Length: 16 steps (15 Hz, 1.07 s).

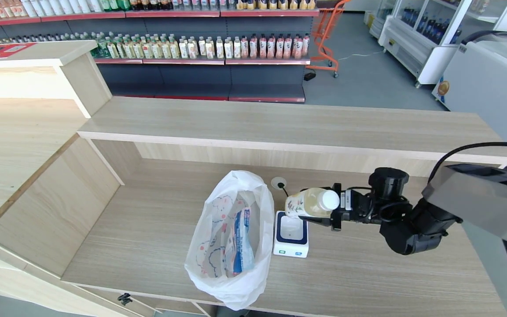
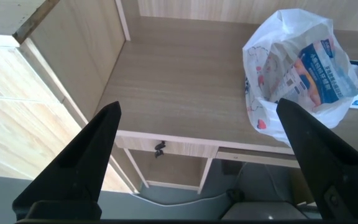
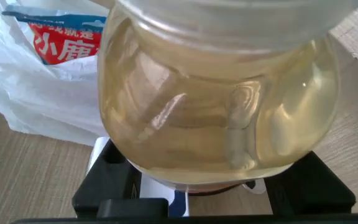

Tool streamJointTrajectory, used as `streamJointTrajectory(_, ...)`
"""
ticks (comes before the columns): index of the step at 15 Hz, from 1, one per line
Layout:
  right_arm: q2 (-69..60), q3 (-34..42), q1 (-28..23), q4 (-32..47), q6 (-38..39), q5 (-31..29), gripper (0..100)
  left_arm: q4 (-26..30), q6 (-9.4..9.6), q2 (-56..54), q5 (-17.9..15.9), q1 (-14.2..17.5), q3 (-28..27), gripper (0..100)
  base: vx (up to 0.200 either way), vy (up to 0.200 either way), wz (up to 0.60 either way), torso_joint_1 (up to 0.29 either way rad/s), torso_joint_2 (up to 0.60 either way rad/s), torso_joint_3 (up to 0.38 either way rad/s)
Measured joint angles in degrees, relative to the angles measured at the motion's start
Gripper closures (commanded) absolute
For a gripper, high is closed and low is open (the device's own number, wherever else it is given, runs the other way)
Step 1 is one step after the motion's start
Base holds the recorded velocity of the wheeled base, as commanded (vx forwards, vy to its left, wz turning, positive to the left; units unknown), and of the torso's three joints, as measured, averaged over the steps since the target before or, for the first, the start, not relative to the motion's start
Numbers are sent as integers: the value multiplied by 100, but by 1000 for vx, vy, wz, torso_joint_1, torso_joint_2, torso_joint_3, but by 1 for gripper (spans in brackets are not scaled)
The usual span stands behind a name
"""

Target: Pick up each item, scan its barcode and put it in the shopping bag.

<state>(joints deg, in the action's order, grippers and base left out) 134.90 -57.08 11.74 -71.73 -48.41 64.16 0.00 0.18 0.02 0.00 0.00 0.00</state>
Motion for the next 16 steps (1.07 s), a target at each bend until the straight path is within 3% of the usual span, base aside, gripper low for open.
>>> streamJointTrajectory(3,-1310,1089,-171,10,1751,-503,100,0,0,0,0,0,0,0,0,0,0,0,0,0)
streamJointTrajectory(5,-2068,1783,-48,2,3366,-1498,100,0,0,0,0,-2,0,0,0,0,0,0,0,0)
streamJointTrajectory(8,-2679,2100,634,2,4768,-2910,100,0,0,0,0,0,0,0,0,0,0,0,0,0)
streamJointTrajectory(10,-2793,2116,1025,23,5116,-3419,100,0,0,0,0,0,0,0,0,0,0,0,0,0)
streamJointTrajectory(16,-2683,1904,1369,169,5199,-3712,100,0,0,-2,0,0,0,0,0,0,0,0,0,0)
